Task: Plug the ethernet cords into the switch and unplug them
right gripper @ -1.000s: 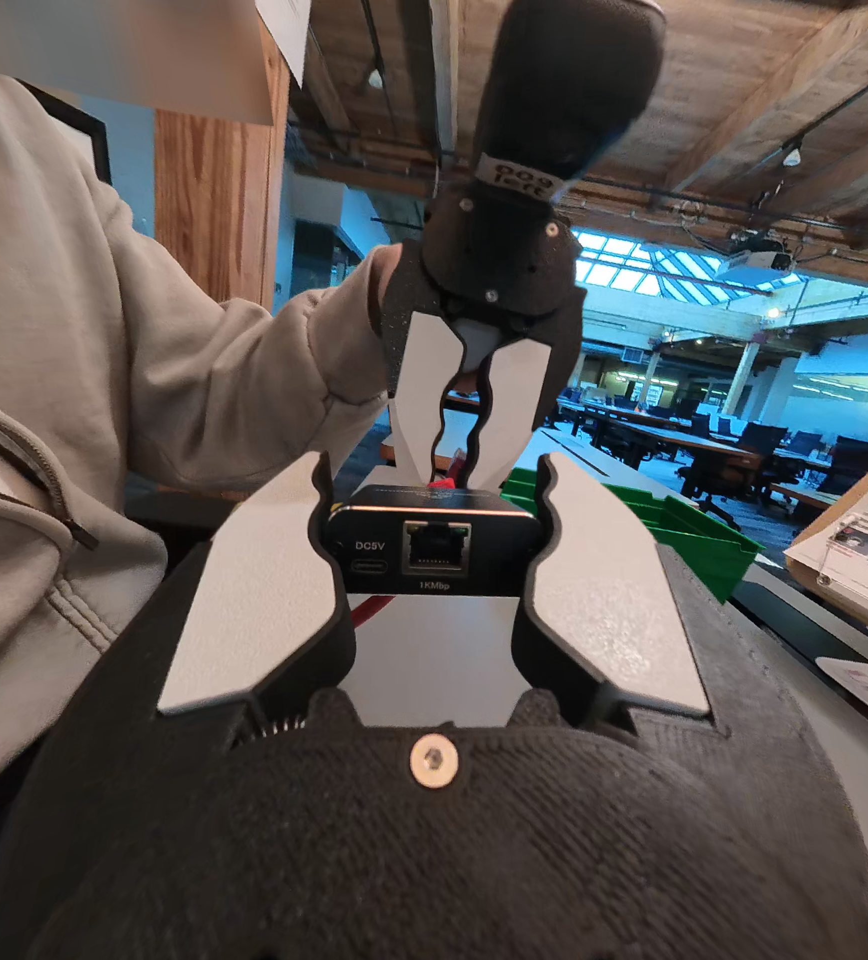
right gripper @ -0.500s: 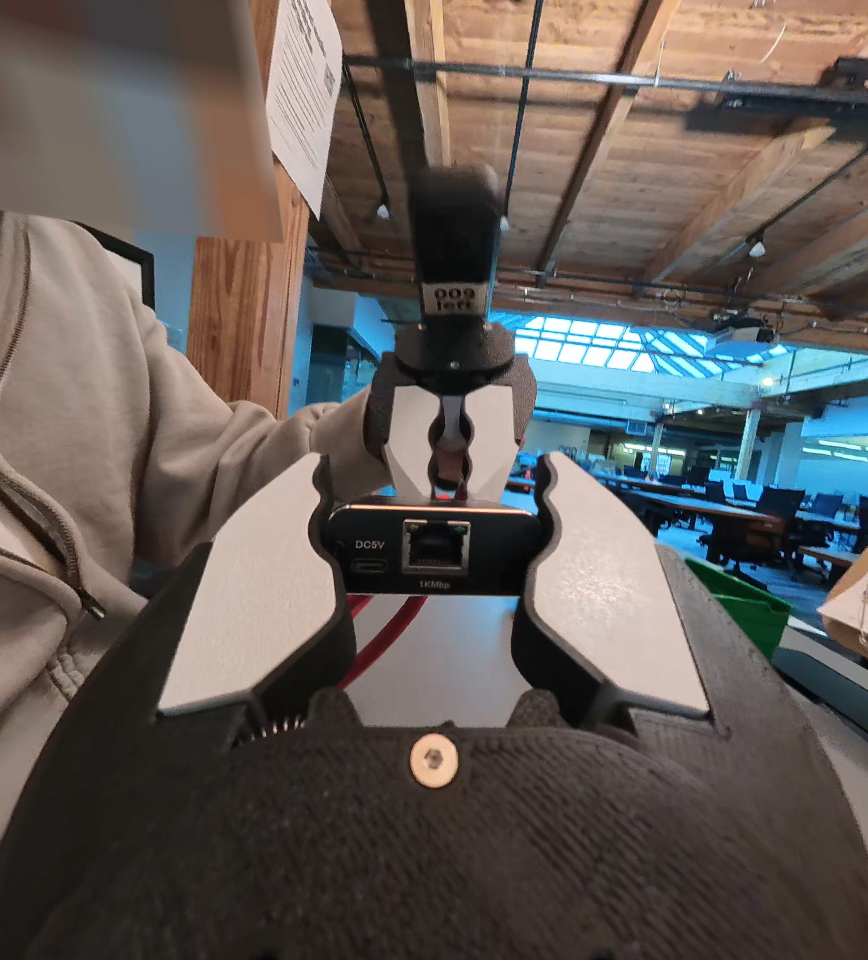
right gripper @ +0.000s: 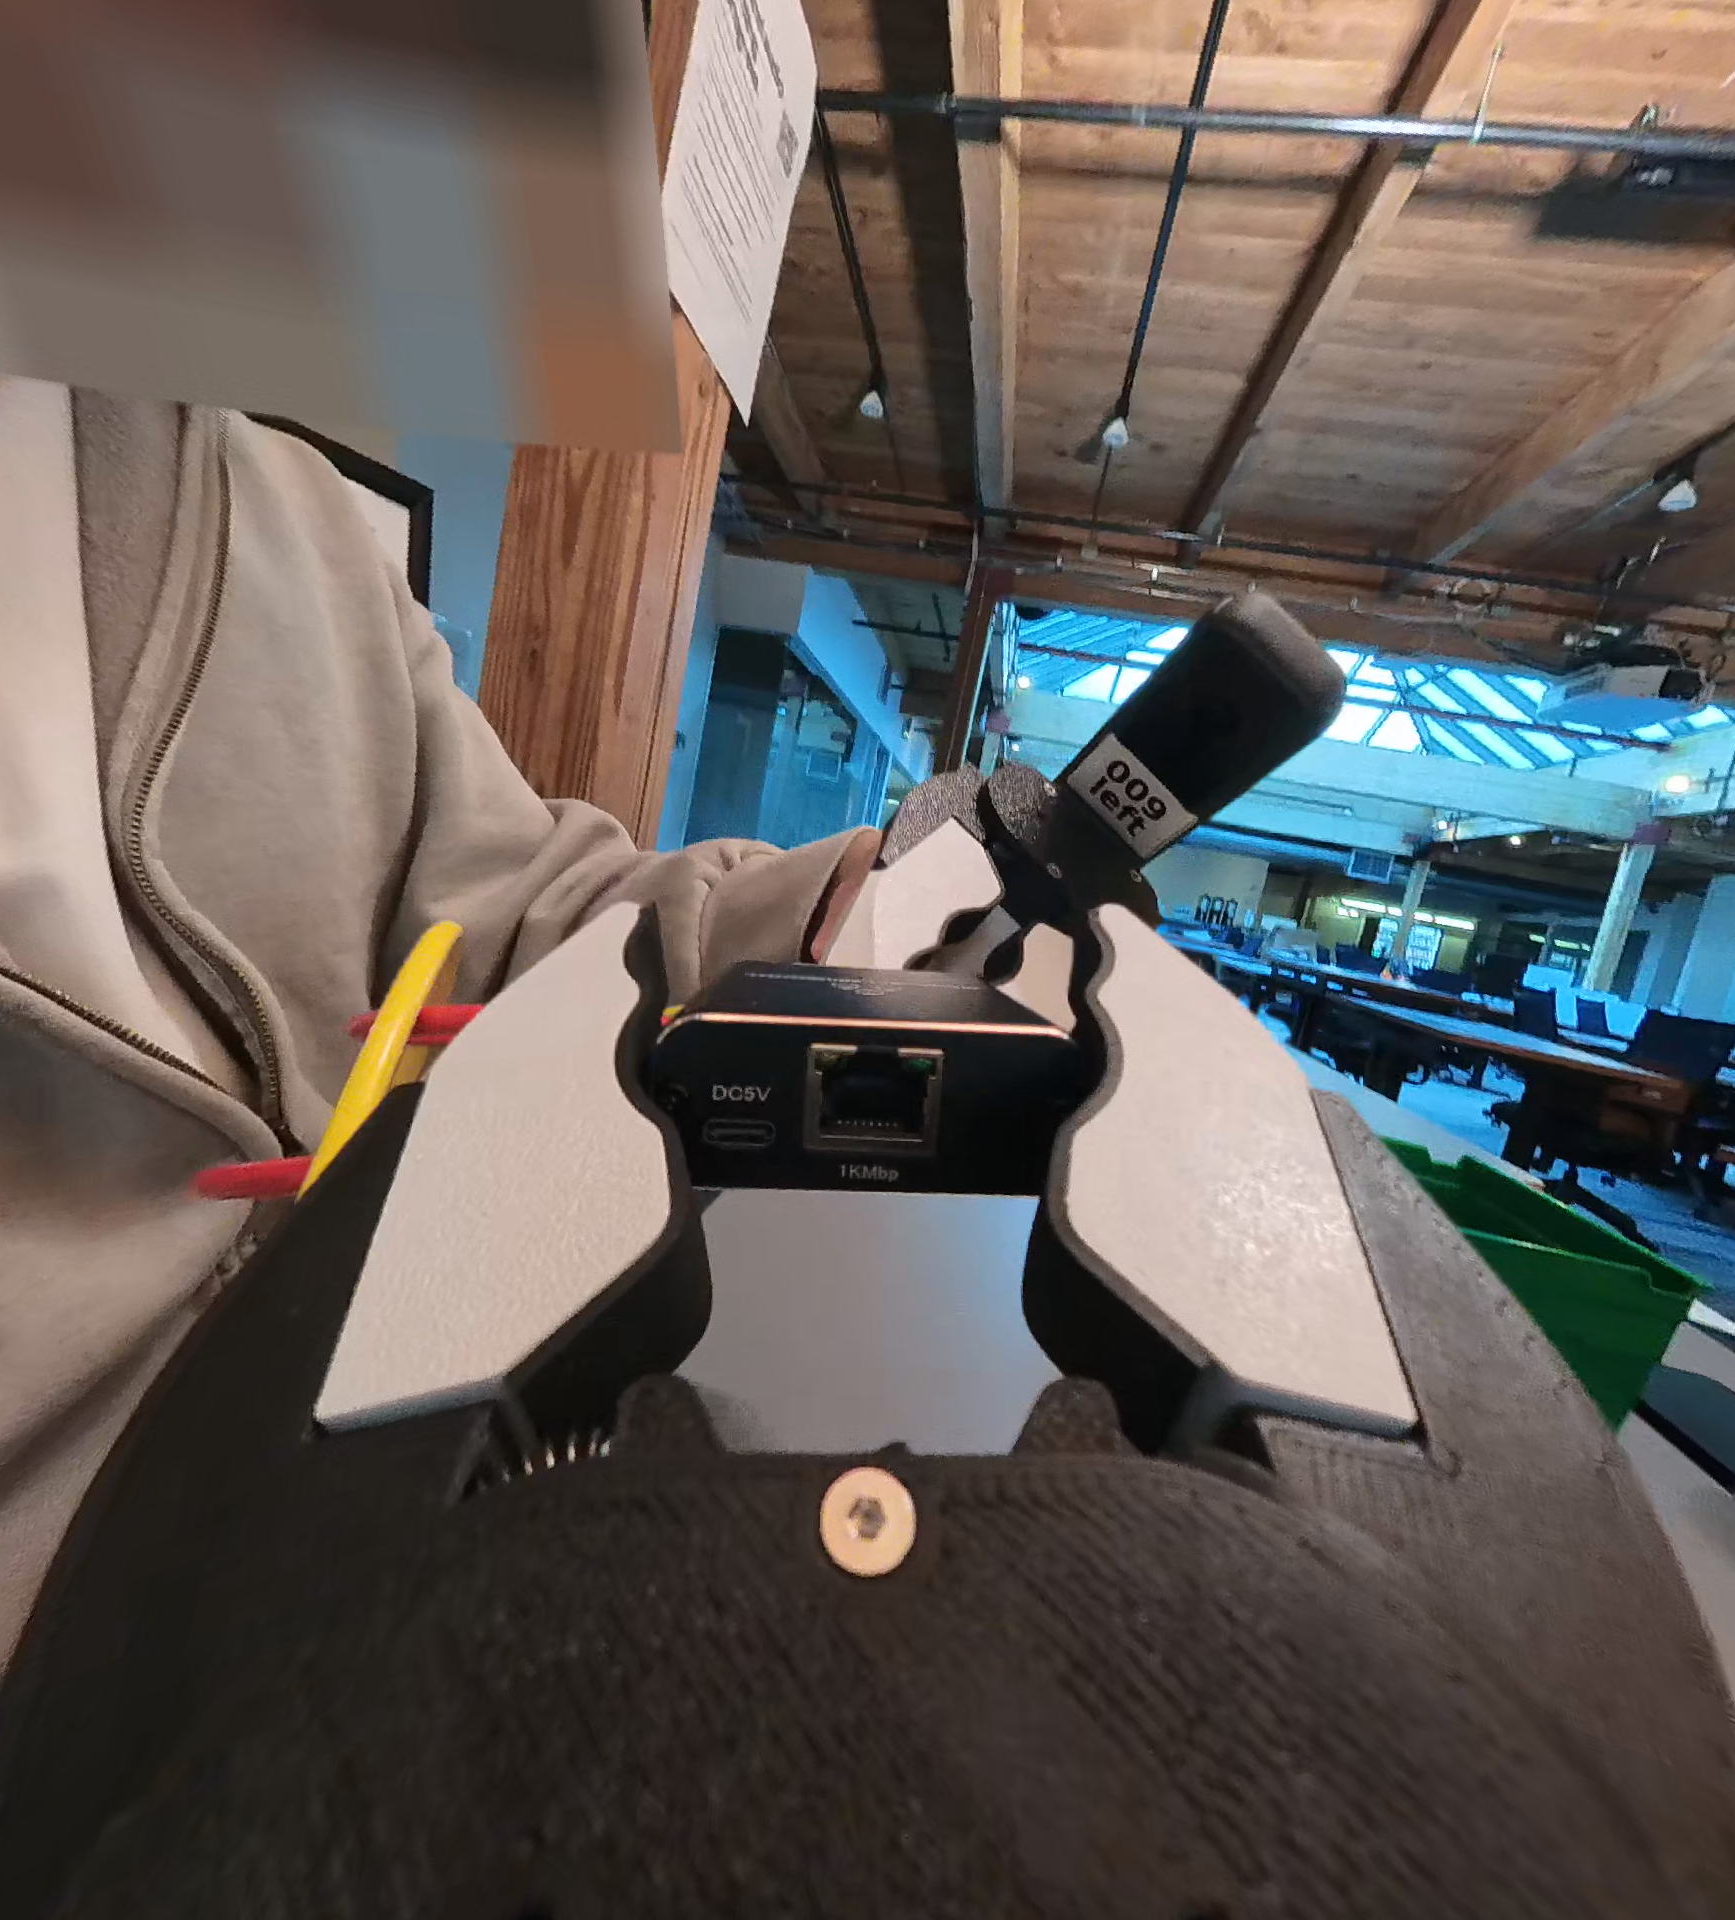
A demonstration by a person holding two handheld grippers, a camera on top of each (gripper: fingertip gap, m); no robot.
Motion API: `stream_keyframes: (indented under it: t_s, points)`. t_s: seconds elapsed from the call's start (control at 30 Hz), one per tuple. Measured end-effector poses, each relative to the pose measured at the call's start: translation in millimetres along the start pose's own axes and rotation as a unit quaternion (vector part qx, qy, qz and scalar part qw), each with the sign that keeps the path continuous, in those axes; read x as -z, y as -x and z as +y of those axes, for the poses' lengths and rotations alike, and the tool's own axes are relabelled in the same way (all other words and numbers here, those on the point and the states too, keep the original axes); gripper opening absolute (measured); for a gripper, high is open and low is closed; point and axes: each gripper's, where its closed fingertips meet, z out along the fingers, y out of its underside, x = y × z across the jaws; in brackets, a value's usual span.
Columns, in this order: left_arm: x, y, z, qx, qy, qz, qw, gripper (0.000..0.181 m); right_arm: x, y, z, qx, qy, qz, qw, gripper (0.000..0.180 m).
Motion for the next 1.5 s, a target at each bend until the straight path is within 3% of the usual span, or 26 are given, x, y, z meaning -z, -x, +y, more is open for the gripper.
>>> stream_keyframes:
  t_s: [0.13, 0.33, 0.57, 0.67, 0.73, 1.03, 1.33, 1.5]
  points:
    - [1, 1, -2, -0.012, 0.005, -0.031, 0.999, 0.011, 1, -2, 2, -0.003, 0.021, 0.008, 1.0, 0.076]
    - [4, 13, -1, -0.141, 0.05, -0.141, 0.979, 0.011, 0, -6, 8, -0.021, 0.029, 0.016, 0.999, 0.076]
    - [4, -1, -28, -0.277, -0.067, -0.157, 0.946, 0.013, 9, -7, -25, -0.019, -0.106, 0.009, 0.994, 0.076]
    - [6, -3, -34, -0.314, -0.094, -0.176, 0.928, 0.017, 11, -7, -30, -0.013, -0.117, 0.013, 0.993, 0.076]
    - [10, -1, -37, -0.323, -0.096, -0.2, 0.92, 0.026, 10, -6, -31, -0.009, -0.115, 0.013, 0.993, 0.076]
    - [20, -3, -29, -0.383, -0.07, -0.255, 0.885, 0.02, 8, -5, -28, -0.009, -0.114, 0.008, 0.993, 0.076]
    - [19, -7, -29, -0.372, -0.129, -0.236, 0.888, 0.011, 6, -6, -27, -0.013, -0.119, 0.009, 0.993, 0.076]
    - [21, -6, -30, -0.325, -0.149, -0.22, 0.908, 0.008, 5, -8, -25, -0.015, -0.113, 0.018, 0.993, 0.076]
